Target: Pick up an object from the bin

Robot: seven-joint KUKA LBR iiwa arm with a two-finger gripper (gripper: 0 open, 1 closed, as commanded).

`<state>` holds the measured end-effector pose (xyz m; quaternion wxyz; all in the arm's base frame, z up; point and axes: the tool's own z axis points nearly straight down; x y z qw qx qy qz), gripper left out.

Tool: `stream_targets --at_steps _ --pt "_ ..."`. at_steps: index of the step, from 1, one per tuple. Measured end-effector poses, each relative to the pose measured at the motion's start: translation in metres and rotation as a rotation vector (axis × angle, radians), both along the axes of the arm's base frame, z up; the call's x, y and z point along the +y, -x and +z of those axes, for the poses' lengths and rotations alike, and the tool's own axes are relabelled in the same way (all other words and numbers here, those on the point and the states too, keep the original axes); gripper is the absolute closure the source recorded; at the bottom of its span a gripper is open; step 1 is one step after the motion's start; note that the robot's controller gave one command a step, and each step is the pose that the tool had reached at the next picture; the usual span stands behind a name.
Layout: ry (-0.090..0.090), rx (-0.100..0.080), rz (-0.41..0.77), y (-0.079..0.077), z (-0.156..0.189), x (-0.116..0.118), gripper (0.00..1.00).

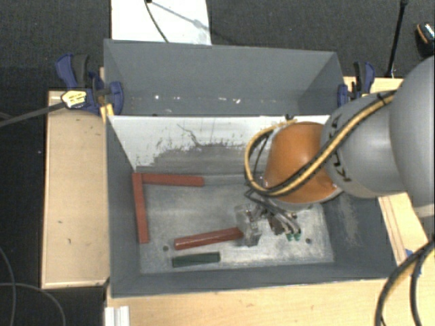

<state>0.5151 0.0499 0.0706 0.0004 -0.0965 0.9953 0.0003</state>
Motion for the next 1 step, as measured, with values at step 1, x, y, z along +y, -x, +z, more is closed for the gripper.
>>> stream_targets --at_steps 1 --pt "0.0 -0.01 0.025 -0.0066 0.1052 -0.0004 1.0"
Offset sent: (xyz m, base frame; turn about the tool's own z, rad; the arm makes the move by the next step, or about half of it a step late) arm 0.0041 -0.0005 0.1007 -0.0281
